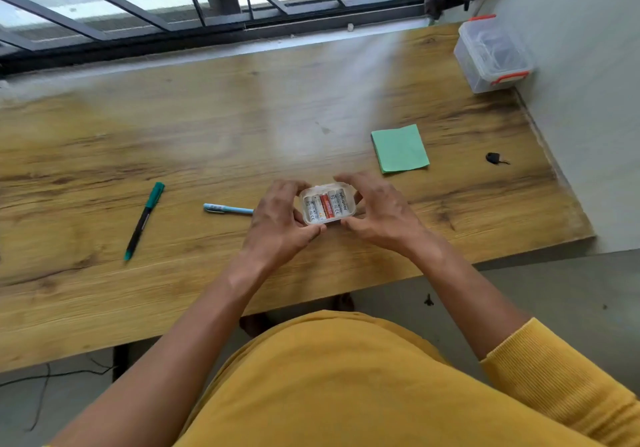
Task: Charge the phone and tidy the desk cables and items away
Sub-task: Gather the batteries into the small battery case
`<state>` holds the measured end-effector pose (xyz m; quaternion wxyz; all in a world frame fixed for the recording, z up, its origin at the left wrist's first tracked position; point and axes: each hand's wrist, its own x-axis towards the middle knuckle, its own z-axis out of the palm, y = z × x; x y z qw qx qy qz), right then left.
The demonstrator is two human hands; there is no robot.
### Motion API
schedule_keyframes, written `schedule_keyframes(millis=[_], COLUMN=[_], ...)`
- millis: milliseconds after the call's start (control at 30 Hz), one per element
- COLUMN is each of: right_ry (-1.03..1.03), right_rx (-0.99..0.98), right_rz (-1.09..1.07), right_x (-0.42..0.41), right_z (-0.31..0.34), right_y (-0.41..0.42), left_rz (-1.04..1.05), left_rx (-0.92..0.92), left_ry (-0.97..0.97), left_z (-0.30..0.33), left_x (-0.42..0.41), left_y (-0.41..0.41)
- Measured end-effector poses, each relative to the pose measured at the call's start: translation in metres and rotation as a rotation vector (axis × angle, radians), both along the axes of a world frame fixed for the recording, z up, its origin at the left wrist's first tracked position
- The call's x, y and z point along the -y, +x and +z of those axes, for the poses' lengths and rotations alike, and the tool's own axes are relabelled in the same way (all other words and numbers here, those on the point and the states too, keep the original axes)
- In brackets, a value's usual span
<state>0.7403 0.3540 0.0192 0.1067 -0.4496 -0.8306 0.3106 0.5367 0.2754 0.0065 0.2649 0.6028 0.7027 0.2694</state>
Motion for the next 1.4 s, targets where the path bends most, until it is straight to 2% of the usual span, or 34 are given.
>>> schedule_keyframes(millis=[100, 467, 1000, 1233, 1400], right_ry=[0.002, -0.009, 0.029, 0.071, 0.157], right_rx=[-0.022, -0.06, -0.037, 0.029, -0.178], right_rz=[0.032, 0.141, 0.043, 0.006, -0.144], right_x=[0.009, 0.032, 0.058, 0.068, 0.099], right_z=[-0.003, -0.022, -0.022, -0.017, -0.014], right_y=[0.014, 0.028, 0.042, 0.045, 0.054], left_rz=[0.01, 0.062, 0.067, 0.18, 0.349], left_rx=[0.038, 0.001, 0.008, 0.071, 0.147], left_ry=[-0.012, -0.041, -0.039, 0.004, 0.133], left_z=[-0.004, -0.01, -0.021, -0.015, -0.01], left_x=[0.011, 0.052, 0.061, 0.083, 0.137], left_y=[0.008, 0.023, 0.046, 0.056, 0.069])
